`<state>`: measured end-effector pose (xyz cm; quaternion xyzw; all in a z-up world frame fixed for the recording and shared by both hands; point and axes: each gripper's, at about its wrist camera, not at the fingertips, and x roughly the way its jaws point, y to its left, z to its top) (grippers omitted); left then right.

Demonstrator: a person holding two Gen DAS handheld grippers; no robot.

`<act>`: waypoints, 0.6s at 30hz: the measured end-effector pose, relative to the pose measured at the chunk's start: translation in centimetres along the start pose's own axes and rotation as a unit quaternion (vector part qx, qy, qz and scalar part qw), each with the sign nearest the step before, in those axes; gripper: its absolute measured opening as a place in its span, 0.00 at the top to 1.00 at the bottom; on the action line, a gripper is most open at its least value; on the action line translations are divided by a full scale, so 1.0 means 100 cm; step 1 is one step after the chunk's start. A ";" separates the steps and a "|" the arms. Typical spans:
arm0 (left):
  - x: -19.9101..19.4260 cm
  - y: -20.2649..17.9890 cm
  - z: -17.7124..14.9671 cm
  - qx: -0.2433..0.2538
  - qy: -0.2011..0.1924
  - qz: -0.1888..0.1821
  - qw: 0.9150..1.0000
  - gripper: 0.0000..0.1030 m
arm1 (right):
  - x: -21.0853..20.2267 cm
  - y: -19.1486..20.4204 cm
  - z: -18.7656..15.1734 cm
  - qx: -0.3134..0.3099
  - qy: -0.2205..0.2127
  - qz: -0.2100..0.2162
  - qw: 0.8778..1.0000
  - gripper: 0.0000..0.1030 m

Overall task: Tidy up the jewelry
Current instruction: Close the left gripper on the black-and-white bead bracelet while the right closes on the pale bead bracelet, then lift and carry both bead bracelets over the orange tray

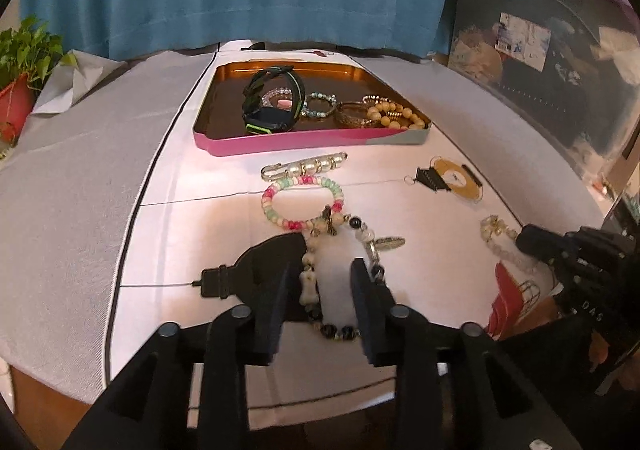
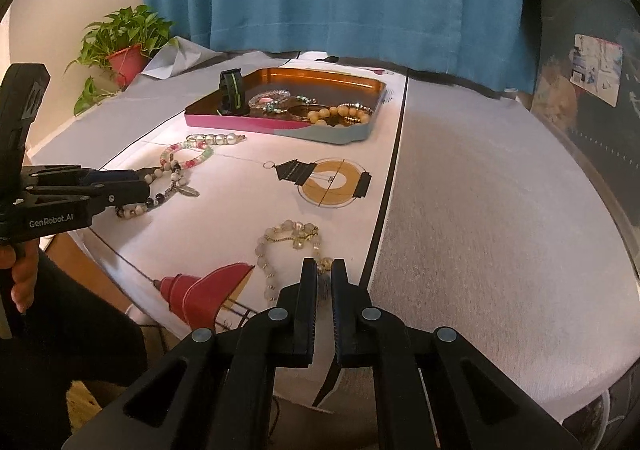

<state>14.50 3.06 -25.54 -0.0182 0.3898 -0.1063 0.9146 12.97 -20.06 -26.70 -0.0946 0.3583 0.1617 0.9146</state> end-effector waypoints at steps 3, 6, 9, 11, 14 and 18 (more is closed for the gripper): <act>0.005 0.001 0.006 -0.010 -0.003 -0.004 1.000 0.63 | 0.003 -0.001 0.004 0.003 -0.001 0.003 1.000 0.92; 0.009 0.000 0.011 -0.013 -0.003 -0.003 1.000 0.63 | 0.006 -0.001 0.006 0.003 -0.002 0.006 1.000 0.92; 0.011 0.000 0.012 -0.017 -0.002 -0.006 1.000 0.63 | 0.009 -0.001 0.010 0.001 -0.006 0.010 1.000 0.92; 0.011 0.001 0.013 -0.015 -0.002 -0.002 1.000 0.67 | 0.010 0.000 0.013 -0.002 -0.009 0.013 1.000 0.91; 0.012 0.000 0.013 -0.001 -0.001 0.018 1.000 0.80 | 0.015 0.003 0.014 -0.010 -0.004 0.012 1.000 0.88; 0.013 0.006 0.014 -0.004 0.001 0.011 1.000 0.92 | 0.017 0.003 0.014 -0.006 -0.005 0.008 1.000 0.85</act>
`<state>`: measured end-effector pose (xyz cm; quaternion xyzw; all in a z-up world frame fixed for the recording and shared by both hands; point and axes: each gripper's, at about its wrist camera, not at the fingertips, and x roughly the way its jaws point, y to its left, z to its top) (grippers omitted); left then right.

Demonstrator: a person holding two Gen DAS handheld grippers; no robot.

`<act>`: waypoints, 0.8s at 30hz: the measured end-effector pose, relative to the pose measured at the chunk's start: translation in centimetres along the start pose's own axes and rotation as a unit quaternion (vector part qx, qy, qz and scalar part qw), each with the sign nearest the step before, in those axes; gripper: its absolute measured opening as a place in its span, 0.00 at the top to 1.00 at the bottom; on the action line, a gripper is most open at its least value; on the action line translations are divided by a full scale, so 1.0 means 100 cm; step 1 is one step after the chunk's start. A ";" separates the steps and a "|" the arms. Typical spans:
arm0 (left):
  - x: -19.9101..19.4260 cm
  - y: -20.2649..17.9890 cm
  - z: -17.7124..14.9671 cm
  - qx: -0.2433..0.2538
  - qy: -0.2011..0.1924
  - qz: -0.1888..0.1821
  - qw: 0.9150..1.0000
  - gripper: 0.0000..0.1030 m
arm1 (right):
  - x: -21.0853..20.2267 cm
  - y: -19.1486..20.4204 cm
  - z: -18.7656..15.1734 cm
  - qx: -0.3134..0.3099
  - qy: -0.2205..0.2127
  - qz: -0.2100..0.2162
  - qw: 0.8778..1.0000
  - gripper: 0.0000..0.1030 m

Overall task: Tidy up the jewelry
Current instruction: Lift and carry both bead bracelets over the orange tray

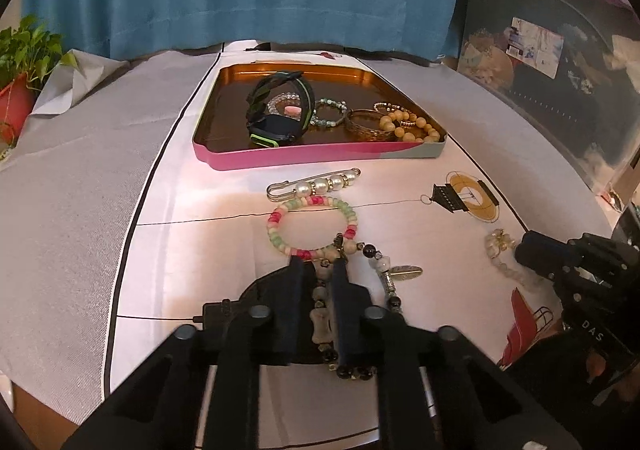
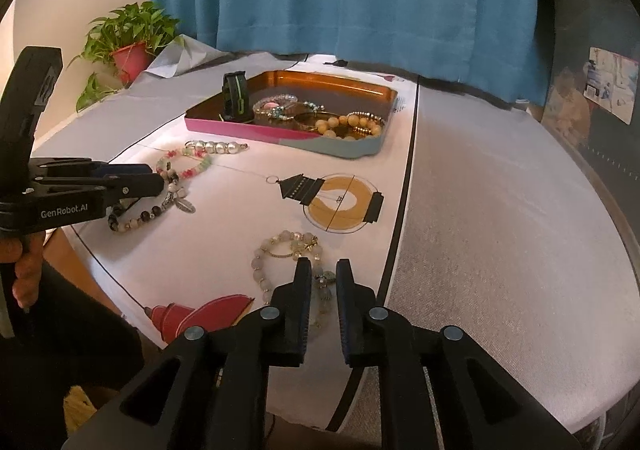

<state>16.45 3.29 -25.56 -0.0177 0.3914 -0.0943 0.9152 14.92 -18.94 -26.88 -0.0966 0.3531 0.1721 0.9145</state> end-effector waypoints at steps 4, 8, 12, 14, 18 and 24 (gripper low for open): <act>-0.001 0.000 0.000 0.001 0.002 -0.007 1.000 0.95 | 0.000 0.001 0.000 0.007 0.002 0.005 1.000 0.79; -0.001 -0.006 -0.002 0.017 0.002 -0.004 1.000 0.95 | -0.001 0.006 -0.001 -0.002 0.000 0.003 1.000 0.75; -0.001 -0.009 -0.004 0.023 0.000 -0.009 1.000 0.95 | -0.002 0.006 -0.001 -0.007 0.001 0.009 1.000 0.80; -0.002 -0.011 -0.005 0.029 -0.002 -0.004 1.000 0.95 | -0.002 0.008 -0.001 -0.013 0.002 -0.002 1.000 0.95; -0.007 -0.016 -0.009 0.042 -0.002 0.000 0.999 0.95 | -0.013 0.006 0.005 -0.008 -0.027 0.005 1.000 0.95; -0.027 -0.018 -0.008 0.011 -0.003 -0.013 1.000 0.95 | -0.026 -0.012 0.008 0.056 -0.034 0.012 0.998 0.95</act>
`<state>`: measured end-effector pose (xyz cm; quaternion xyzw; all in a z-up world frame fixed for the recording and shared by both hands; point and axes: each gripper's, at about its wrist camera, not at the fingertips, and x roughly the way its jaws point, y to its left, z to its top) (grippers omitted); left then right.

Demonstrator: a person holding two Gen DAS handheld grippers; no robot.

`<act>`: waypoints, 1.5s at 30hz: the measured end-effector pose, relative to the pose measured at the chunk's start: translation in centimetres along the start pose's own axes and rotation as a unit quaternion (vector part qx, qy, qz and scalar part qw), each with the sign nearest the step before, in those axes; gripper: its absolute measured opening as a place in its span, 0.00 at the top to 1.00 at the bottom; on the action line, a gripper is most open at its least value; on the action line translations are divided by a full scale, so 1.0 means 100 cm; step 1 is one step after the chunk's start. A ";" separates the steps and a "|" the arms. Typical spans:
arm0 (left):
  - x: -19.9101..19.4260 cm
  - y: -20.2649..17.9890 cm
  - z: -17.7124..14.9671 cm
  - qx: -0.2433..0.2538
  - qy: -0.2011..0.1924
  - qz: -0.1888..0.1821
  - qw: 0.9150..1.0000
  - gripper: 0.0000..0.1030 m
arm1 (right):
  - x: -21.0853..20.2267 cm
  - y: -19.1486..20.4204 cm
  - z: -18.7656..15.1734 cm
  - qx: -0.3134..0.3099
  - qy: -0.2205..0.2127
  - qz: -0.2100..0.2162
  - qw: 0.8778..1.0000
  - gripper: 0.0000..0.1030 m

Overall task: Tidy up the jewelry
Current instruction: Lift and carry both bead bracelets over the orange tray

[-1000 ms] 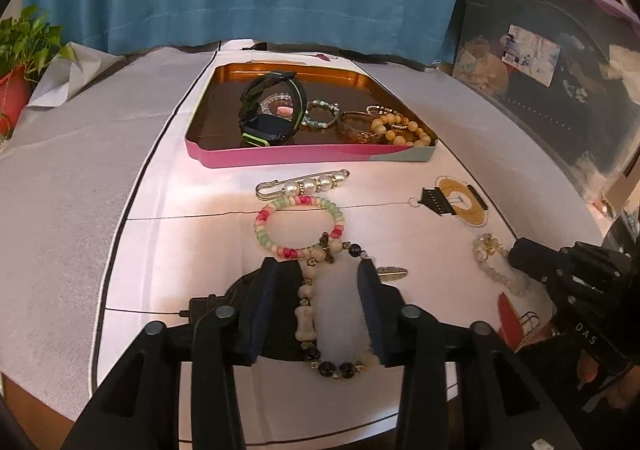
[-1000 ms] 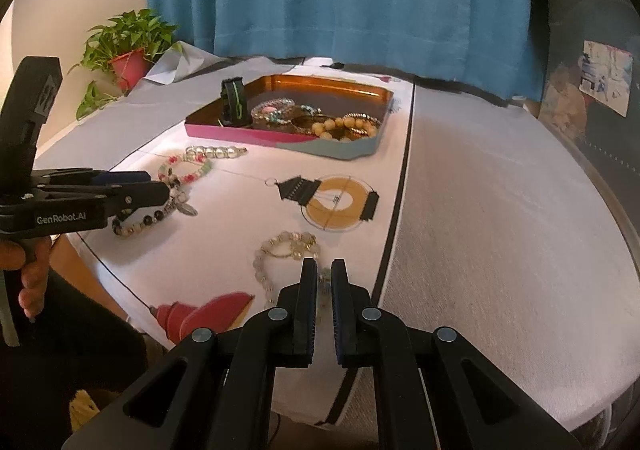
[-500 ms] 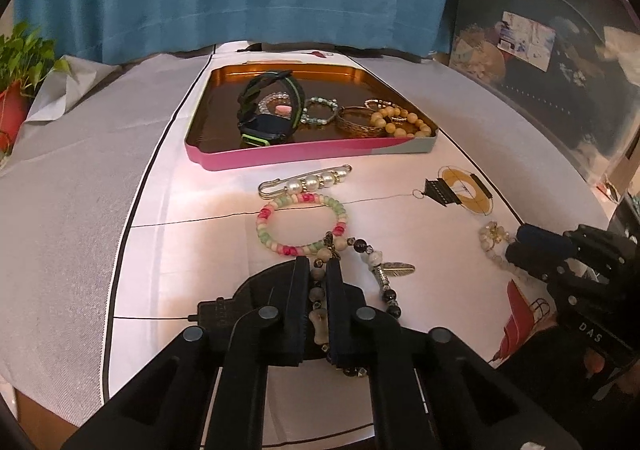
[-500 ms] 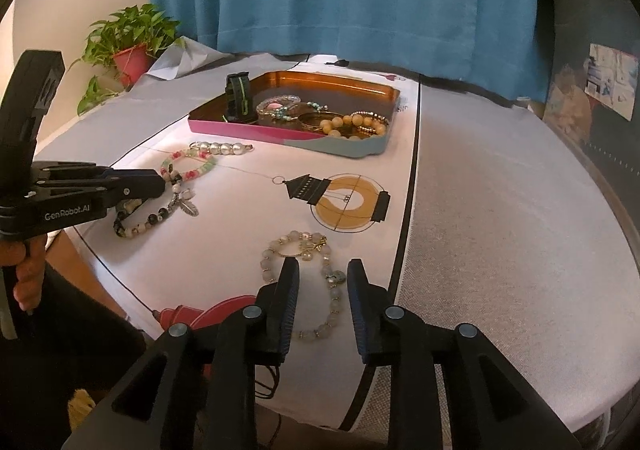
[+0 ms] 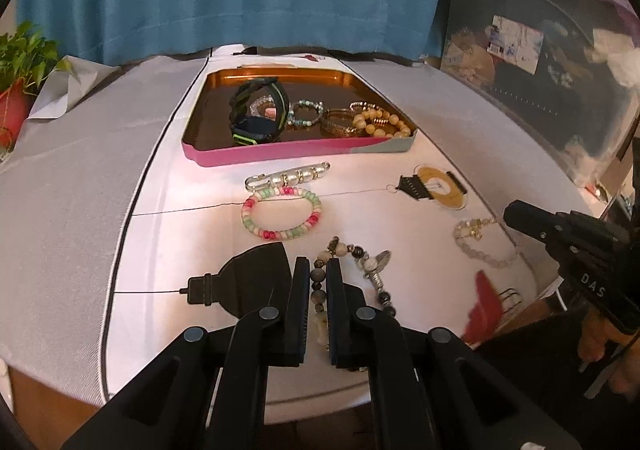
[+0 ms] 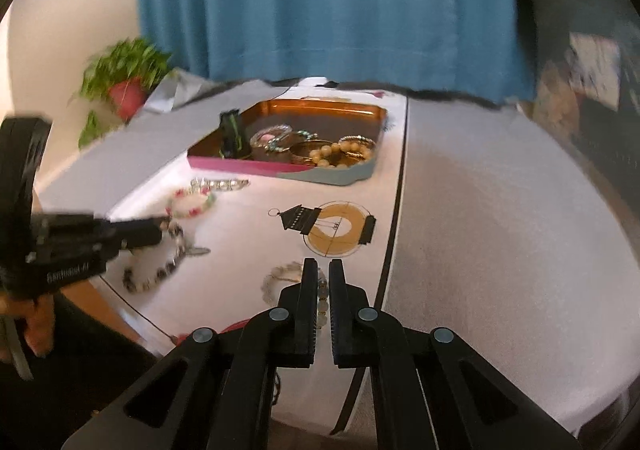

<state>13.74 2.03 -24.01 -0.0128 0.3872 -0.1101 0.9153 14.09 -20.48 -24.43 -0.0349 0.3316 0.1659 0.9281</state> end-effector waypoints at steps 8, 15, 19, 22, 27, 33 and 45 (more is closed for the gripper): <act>-0.024 0.002 0.010 -0.011 -0.010 -0.007 1.000 0.95 | -0.027 0.001 0.014 0.037 -0.007 0.029 0.999 0.95; -0.039 0.006 0.014 -0.017 -0.020 -0.020 0.999 0.95 | -0.047 0.000 0.024 0.056 -0.014 0.040 0.998 0.95; -0.047 0.017 0.018 -0.055 -0.021 -0.045 0.997 0.95 | -0.060 0.002 0.036 0.059 -0.026 0.053 0.996 0.95; -0.053 0.027 0.021 -0.081 -0.023 -0.059 0.995 0.95 | -0.067 0.004 0.044 0.054 -0.029 0.059 0.996 0.95; -0.062 0.038 0.029 -0.103 -0.028 -0.058 0.993 0.95 | -0.073 0.006 0.055 0.053 -0.035 0.070 0.996 0.95; -0.065 0.043 0.041 -0.104 -0.031 -0.057 0.993 0.95 | -0.071 0.012 0.067 0.036 -0.028 0.068 0.997 0.95; -0.054 0.047 0.096 -0.069 -0.045 -0.039 0.996 0.95 | -0.049 0.020 0.117 0.020 -0.029 0.079 0.996 0.95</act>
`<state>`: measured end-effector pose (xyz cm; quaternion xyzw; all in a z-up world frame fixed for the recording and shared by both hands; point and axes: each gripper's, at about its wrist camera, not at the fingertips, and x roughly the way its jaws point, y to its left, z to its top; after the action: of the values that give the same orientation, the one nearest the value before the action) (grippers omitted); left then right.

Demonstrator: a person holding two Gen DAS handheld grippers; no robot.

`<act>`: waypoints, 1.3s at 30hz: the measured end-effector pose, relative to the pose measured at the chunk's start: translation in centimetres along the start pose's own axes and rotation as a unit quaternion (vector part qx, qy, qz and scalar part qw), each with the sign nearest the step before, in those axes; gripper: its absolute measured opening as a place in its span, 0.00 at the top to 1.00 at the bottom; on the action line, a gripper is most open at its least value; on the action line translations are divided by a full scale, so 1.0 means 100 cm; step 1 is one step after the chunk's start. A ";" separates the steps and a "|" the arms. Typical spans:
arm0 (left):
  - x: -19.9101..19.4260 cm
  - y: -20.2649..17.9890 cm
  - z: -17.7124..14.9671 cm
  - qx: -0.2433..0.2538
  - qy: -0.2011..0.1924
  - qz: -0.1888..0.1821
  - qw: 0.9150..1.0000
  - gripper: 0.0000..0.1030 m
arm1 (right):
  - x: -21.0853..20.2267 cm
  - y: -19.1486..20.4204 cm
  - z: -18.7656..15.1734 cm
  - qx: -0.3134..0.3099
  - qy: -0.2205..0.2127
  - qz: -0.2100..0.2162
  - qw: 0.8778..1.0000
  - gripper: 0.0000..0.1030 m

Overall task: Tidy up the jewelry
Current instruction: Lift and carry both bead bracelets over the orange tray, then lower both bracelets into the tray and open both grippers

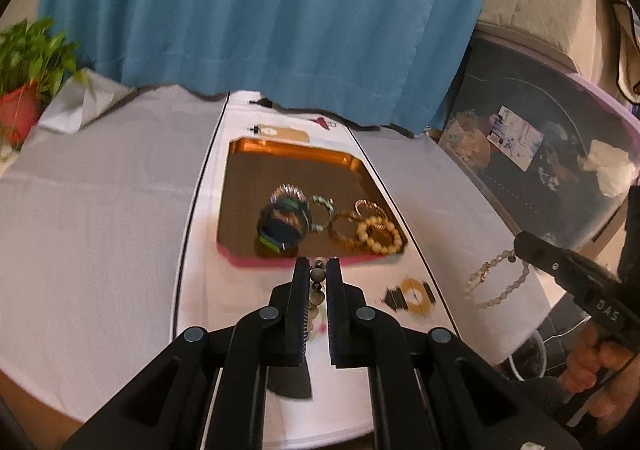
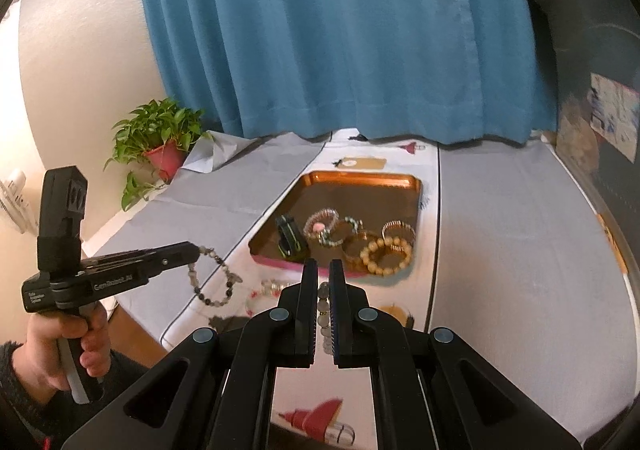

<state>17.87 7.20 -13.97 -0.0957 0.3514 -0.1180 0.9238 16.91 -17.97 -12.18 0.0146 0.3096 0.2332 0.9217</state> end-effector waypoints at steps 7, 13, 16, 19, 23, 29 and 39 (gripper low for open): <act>0.016 -0.003 0.047 0.032 -0.011 0.003 0.999 0.95 | 0.024 0.002 0.041 -0.029 -0.005 0.008 1.000 0.95; 0.037 -0.002 0.087 0.049 -0.021 0.005 0.999 0.95 | 0.052 0.002 0.079 -0.065 -0.007 0.002 0.998 0.95; 0.049 -0.003 0.107 0.058 -0.026 0.007 0.998 0.95 | 0.068 0.000 0.098 -0.082 -0.009 -0.001 0.997 0.95; 0.065 0.000 0.124 0.063 -0.023 0.006 0.998 0.95 | 0.089 -0.008 0.116 -0.073 -0.002 0.015 0.997 0.95; 0.094 0.009 0.143 0.059 -0.010 0.013 0.998 0.95 | 0.120 -0.031 0.131 -0.025 0.012 0.046 0.999 0.95; 0.154 0.039 0.149 0.021 0.043 0.010 0.999 0.95 | 0.178 -0.062 0.128 0.017 0.049 0.052 0.997 0.95; 0.236 0.082 0.118 -0.017 0.134 0.036 0.990 0.95 | 0.270 -0.095 0.087 0.061 0.137 0.024 0.988 0.95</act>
<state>44.14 9.38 -22.14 -0.0824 0.4774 -0.0908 0.8701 44.86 -13.55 -21.98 0.0460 0.4464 0.2356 0.8621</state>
